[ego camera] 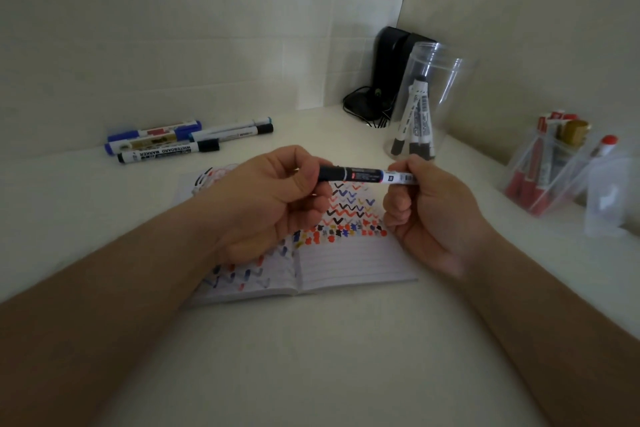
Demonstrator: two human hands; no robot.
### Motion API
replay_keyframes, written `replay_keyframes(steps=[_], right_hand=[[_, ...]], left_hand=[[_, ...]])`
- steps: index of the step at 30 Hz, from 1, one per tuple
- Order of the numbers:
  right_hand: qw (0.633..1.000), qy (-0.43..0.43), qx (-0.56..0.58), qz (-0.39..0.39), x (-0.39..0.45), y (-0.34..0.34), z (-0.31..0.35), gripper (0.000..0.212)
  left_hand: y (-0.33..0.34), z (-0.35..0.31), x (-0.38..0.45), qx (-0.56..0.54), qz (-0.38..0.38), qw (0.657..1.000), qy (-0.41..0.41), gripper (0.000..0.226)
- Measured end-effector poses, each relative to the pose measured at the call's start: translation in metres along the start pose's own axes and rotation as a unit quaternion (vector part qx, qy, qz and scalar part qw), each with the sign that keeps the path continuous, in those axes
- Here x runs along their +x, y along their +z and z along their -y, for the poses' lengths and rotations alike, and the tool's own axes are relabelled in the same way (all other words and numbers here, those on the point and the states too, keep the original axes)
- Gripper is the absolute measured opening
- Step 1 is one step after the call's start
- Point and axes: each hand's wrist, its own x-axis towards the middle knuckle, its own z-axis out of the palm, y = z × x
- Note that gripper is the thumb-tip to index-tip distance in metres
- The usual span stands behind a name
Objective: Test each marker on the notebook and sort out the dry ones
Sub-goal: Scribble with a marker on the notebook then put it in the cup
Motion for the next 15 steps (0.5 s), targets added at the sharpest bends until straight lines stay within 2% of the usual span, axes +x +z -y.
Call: replay_keyframes(steps=[5, 10, 13, 15], right_hand=[[0.998, -0.023, -0.052, -0.02, 0.001, 0.002, -0.004, 0.032], [0.993, -0.052, -0.108, 0.011, -0.007, 0.002, -0.003, 0.03], [0.977, -0.113, -0.178, -0.017, -0.014, 0.004, 0.004, 0.021], [0.971, -0.134, -0.193, -0.044, -0.021, -0.001, 0.014, 0.013]], left_hand=[[-0.01, 0.003, 0.003, 0.074, -0.039, 0.997, -0.001, 0.012], [-0.013, 0.003, 0.01, 0.146, -0.085, 0.985, 0.021, 0.02], [-0.008, 0.005, 0.012, 0.247, -0.102, 0.961, 0.064, 0.019], [-0.001, 0.004, 0.008, 0.261, -0.096, 0.956, 0.097, 0.016]])
